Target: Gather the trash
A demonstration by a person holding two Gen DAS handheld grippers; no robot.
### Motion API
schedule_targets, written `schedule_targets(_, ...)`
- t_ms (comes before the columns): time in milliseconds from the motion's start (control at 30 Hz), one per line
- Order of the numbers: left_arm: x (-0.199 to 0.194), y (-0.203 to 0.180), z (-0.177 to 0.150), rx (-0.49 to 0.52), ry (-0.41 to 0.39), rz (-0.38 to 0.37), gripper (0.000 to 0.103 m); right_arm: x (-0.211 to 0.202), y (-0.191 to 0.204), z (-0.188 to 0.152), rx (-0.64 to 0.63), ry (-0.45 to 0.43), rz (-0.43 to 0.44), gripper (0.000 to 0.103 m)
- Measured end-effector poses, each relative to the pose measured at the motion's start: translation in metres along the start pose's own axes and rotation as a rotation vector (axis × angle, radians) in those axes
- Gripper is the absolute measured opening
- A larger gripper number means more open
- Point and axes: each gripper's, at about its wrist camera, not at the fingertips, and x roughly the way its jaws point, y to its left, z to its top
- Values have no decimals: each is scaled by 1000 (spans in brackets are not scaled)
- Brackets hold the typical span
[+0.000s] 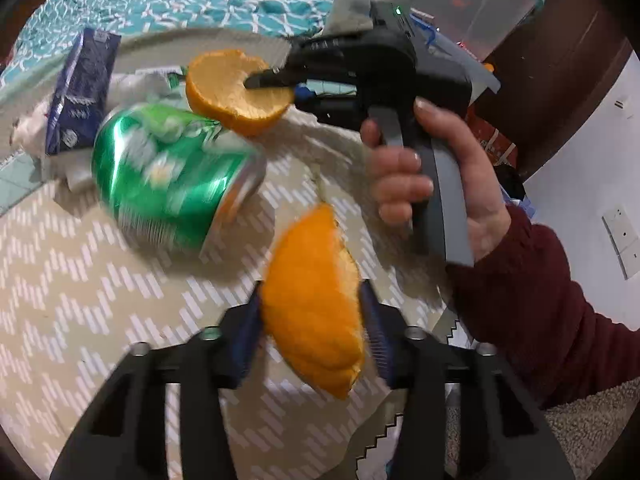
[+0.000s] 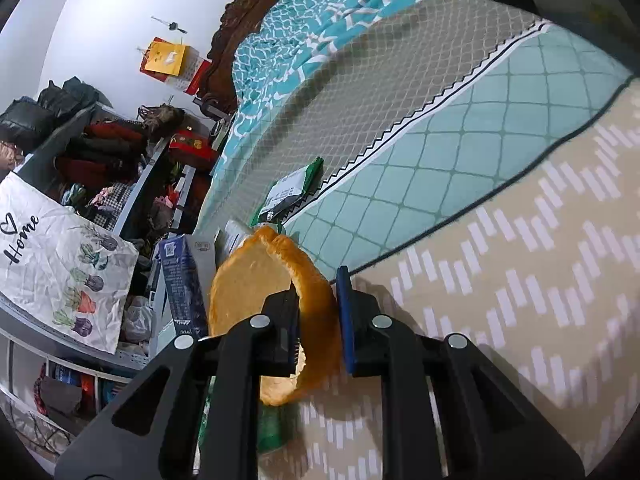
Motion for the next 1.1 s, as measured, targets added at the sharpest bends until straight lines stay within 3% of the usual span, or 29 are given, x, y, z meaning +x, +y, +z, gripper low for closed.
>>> schedule_targets(200,-8,17,0,-57,9,-23,34,-19,21,-6,-124,-89,-160,24)
schedule_targets(233,-13,20,-3,-64,2,-14,33,-23,23,-6,-123,-95,-147,33)
schedule_targets(267,-18,24,-6,-69,-2,-12,33,-28,25,-7,-125,-108,-133,62)
schedule_targets(300,-22,28,-9,-78,-6,-11,33,-37,31,-11,-141,-152,-126,77)
schedule_targets(333,-30,36,-14,-94,-10,-13,33,-45,36,-14,-165,-185,-127,84)
schedule_targets(467,-56,65,-35,-186,-36,1,33,-59,71,-36,-331,-173,-99,80)
schedule_targets(633,-92,102,-58,-302,-101,52,33,-36,88,-72,-461,-18,-72,80)
schedule_targets(733,-97,115,-60,-357,-118,50,33,-18,84,-70,-433,46,-59,80)
schedule_targets(900,-93,113,-48,-357,-127,35,33,4,64,-52,-260,136,25,79)
schedule_targets(1000,-86,113,-42,-358,-113,30,33,19,60,-55,-221,191,37,70)
schedule_targets(1100,-83,119,-41,-375,-101,27,33,28,65,-71,-246,257,72,51)
